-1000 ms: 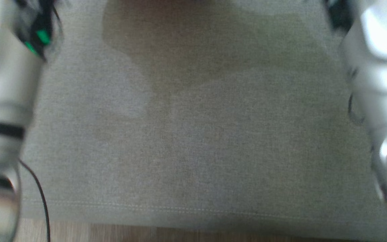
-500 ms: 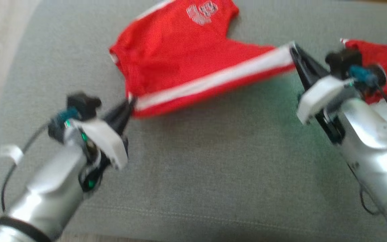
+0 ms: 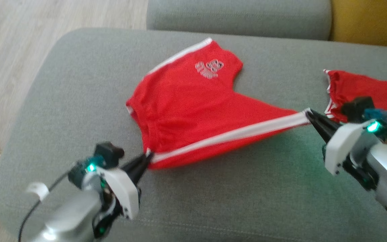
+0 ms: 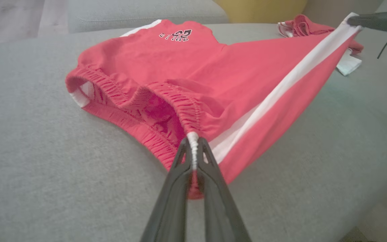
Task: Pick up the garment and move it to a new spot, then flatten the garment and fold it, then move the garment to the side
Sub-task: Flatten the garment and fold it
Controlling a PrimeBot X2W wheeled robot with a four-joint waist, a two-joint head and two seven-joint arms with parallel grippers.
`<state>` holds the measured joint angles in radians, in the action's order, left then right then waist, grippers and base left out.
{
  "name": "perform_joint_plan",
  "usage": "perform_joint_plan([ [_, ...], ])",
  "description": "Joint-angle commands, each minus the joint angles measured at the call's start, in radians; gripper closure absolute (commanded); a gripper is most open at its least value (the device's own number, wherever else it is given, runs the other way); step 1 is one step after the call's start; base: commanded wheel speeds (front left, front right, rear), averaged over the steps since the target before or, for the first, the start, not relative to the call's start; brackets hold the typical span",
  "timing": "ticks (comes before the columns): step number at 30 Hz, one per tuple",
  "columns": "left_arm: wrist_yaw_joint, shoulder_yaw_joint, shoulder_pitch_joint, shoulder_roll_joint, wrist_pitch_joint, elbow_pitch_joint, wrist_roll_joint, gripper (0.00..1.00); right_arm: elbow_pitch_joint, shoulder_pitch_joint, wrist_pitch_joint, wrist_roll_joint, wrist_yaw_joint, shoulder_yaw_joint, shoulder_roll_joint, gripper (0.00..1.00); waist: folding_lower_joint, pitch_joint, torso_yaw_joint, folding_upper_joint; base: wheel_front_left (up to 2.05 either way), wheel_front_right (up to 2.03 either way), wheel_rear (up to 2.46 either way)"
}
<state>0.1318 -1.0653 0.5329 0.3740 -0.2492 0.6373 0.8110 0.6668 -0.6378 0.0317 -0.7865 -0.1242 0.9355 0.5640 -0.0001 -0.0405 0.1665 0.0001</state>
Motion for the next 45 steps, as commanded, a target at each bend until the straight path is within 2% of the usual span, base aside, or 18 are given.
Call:
perform_joint_plan([
  [1,-0.002,0.027,0.018,0.026,-0.006,-0.02,-0.003,1.0,-0.029,0.014,-0.004,-0.017,-0.007,0.005,0.046,1.0,0.0001,0.022,-0.009,-0.0001,0.0,0.0,0.0],
  [9,-0.022,-0.022,-0.079,0.037,0.045,-0.126,0.008,1.0,-0.181,0.078,-0.068,-0.114,-0.007,0.059,0.203,1.0,0.0001,0.077,-0.029,-0.0001,0.0,0.0,0.0],
  [14,-0.05,-0.035,-0.128,0.056,0.083,-0.243,0.027,1.0,-0.256,0.109,-0.101,-0.149,-0.007,0.033,0.294,1.0,0.0001,0.084,-0.019,-0.0001,0.0,0.0,0.0],
  [19,-0.092,-0.005,-0.121,0.083,0.093,-0.352,0.043,1.0,-0.335,0.085,-0.137,-0.14,-0.007,-0.027,0.337,1.0,0.0001,0.058,0.014,-0.0001,0.0,0.0,0.0],
  [26,-0.103,0.071,-0.036,0.08,0.077,-0.4,0.074,1.0,-0.36,-0.054,-0.219,-0.065,-0.007,-0.096,0.302,1.0,0.0001,-0.027,0.089,-0.0001,0.0,0.0,0.0],
  [30,-0.101,0.103,0.01,0.063,0.063,-0.39,0.083,1.0,-0.343,-0.133,-0.26,-0.023,-0.007,-0.11,0.272,1.0,0.0001,-0.072,0.124,-0.0001,0.0,0.0,0.0],
  [34,-0.097,0.135,0.069,0.026,0.043,-0.347,0.087,1.0,-0.295,-0.239,-0.308,0.03,-0.007,-0.112,0.216,1.0,0.0001,-0.128,0.163,-0.0001,0.0,0.0,0.0],
  [39,-0.069,0.145,0.143,-0.021,0.036,-0.266,0.09,1.0,-0.225,-0.357,-0.357,0.103,-0.007,-0.066,0.15,1.0,0.0001,-0.197,0.195,-0.0001,0.0,0.0,0.0],
  [45,-0.042,0.141,0.214,-0.079,0.028,-0.15,0.087,1.0,-0.13,-0.466,-0.358,0.144,-0.007,0.001,0.093,1.0,0.0001,-0.264,0.223,-0.0001,0.0,0.0,0.0],
])
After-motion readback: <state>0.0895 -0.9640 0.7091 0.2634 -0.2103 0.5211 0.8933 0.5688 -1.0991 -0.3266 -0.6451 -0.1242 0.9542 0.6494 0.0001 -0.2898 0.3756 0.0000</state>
